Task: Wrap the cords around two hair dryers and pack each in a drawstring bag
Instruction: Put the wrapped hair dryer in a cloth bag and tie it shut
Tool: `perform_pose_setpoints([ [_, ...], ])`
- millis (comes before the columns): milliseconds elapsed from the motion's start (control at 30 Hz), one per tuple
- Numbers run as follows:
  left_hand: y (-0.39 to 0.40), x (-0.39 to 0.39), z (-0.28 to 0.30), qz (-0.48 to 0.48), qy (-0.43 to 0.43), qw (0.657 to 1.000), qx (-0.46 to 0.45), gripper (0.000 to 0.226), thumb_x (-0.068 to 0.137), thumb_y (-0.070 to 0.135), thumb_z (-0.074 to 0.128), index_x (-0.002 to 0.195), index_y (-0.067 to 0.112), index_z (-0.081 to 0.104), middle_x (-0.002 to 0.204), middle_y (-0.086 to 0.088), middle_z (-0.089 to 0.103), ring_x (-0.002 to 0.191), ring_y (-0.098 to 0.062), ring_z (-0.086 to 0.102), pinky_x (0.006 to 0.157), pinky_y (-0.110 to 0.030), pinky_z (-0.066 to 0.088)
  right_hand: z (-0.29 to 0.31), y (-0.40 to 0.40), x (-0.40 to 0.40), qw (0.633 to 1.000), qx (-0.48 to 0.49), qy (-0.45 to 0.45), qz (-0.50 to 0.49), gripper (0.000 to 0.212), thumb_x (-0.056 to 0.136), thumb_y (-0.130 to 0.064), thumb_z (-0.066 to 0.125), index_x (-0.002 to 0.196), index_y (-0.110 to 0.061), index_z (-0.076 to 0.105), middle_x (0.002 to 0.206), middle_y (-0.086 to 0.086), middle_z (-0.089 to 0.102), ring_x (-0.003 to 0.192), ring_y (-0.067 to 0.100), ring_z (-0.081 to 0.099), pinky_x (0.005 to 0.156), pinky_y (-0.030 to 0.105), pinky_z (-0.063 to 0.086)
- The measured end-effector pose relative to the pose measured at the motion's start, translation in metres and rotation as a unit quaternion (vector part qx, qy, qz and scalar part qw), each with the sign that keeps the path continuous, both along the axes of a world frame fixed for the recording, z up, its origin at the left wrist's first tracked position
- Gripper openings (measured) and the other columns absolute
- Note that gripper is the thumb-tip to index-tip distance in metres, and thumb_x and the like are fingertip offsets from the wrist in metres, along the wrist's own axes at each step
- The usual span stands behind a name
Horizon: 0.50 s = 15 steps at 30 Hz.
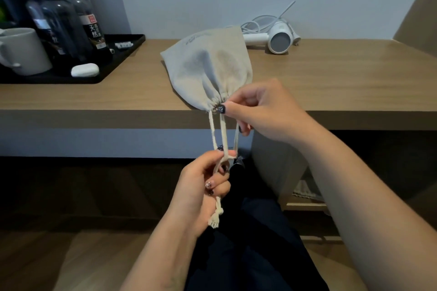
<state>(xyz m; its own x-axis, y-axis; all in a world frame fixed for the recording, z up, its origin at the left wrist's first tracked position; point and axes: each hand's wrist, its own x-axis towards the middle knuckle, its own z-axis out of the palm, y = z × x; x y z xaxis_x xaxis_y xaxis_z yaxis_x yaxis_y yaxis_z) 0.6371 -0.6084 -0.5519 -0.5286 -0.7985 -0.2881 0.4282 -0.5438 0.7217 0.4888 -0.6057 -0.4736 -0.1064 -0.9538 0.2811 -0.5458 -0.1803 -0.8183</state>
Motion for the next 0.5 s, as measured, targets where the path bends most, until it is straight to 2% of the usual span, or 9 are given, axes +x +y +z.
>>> perform_pose_setpoints([
  [67, -0.001, 0.005, -0.001, 0.001, 0.04, 0.998, 0.041, 0.021, 0.079, 0.018, 0.06, 0.075, 0.002, 0.073, 0.057, 0.001, 0.038, 0.038, -0.003, 0.024, 0.037, -0.015, 0.017, -0.007, -0.016, 0.004, 0.999, 0.009, 0.036, -0.017, 0.012, 0.086, -0.015, 0.07, 0.078, -0.006, 0.074, 0.049, 0.002, 0.062, 0.045, 0.013, 0.058, 0.053, 0.023, 0.05],
  [133, -0.003, 0.008, -0.003, 0.007, 0.054, 0.996, 0.07, 0.019, 0.076, 0.019, 0.064, 0.081, 0.002, 0.068, 0.058, 0.001, 0.038, 0.037, -0.003, 0.023, 0.035, -0.014, 0.017, -0.015, -0.025, 0.007, 0.992, -0.005, 0.118, -0.035, 0.012, 0.085, -0.021, 0.072, 0.078, -0.012, 0.075, 0.048, -0.007, 0.059, 0.046, 0.008, 0.057, 0.054, 0.025, 0.051],
  [233, -0.007, 0.008, -0.007, 0.02, 0.013, 0.996, 0.092, 0.016, 0.074, 0.019, 0.068, 0.082, 0.006, 0.064, 0.058, 0.003, 0.037, 0.035, -0.003, 0.024, 0.031, -0.013, 0.018, -0.022, -0.026, 0.01, 0.952, -0.032, 0.301, -0.04, 0.014, 0.085, -0.03, 0.071, 0.083, -0.017, 0.075, 0.056, -0.017, 0.048, 0.06, 0.008, 0.051, 0.059, 0.025, 0.039],
  [300, -0.009, 0.006, -0.01, 0.025, -0.014, 0.994, 0.102, 0.013, 0.077, 0.018, 0.069, 0.08, 0.008, 0.062, 0.057, 0.004, 0.035, 0.034, -0.003, 0.024, 0.029, -0.014, 0.019, -0.03, -0.023, 0.008, 0.937, -0.036, 0.346, -0.035, 0.014, 0.086, -0.031, 0.07, 0.089, -0.018, 0.075, 0.061, -0.017, 0.044, 0.066, 0.009, 0.048, 0.061, 0.026, 0.036],
  [367, -0.009, 0.003, -0.012, 0.032, -0.037, 0.993, 0.111, 0.012, 0.082, 0.017, 0.067, 0.075, 0.011, 0.058, 0.055, 0.004, 0.032, 0.034, -0.004, 0.022, 0.029, -0.015, 0.018, -0.04, -0.019, 0.003, 0.947, -0.058, 0.313, -0.04, 0.014, 0.084, -0.03, 0.072, 0.094, -0.019, 0.074, 0.059, -0.018, 0.045, 0.063, 0.008, 0.048, 0.06, 0.029, 0.042],
  [433, -0.01, -0.001, -0.014, 0.043, -0.066, 0.991, 0.107, 0.017, 0.082, 0.016, 0.066, 0.069, 0.013, 0.056, 0.053, 0.005, 0.03, 0.036, -0.005, 0.02, 0.03, -0.017, 0.016, -0.05, -0.011, -0.002, 0.973, -0.107, 0.195, -0.061, 0.023, 0.082, -0.024, 0.075, 0.104, -0.021, 0.071, 0.059, -0.015, 0.053, 0.057, 0.005, 0.052, 0.06, 0.028, 0.047],
  [500, -0.011, -0.005, -0.015, 0.05, -0.089, 0.991, 0.091, 0.022, 0.081, 0.015, 0.066, 0.062, 0.015, 0.054, 0.052, 0.005, 0.029, 0.036, -0.006, 0.019, 0.03, -0.018, 0.015, -0.061, -0.001, -0.005, 0.979, -0.164, 0.081, -0.096, 0.029, 0.085, -0.016, 0.072, 0.112, -0.02, 0.066, 0.064, -0.008, 0.06, 0.057, 0.01, 0.059, 0.058, 0.023, 0.048],
])
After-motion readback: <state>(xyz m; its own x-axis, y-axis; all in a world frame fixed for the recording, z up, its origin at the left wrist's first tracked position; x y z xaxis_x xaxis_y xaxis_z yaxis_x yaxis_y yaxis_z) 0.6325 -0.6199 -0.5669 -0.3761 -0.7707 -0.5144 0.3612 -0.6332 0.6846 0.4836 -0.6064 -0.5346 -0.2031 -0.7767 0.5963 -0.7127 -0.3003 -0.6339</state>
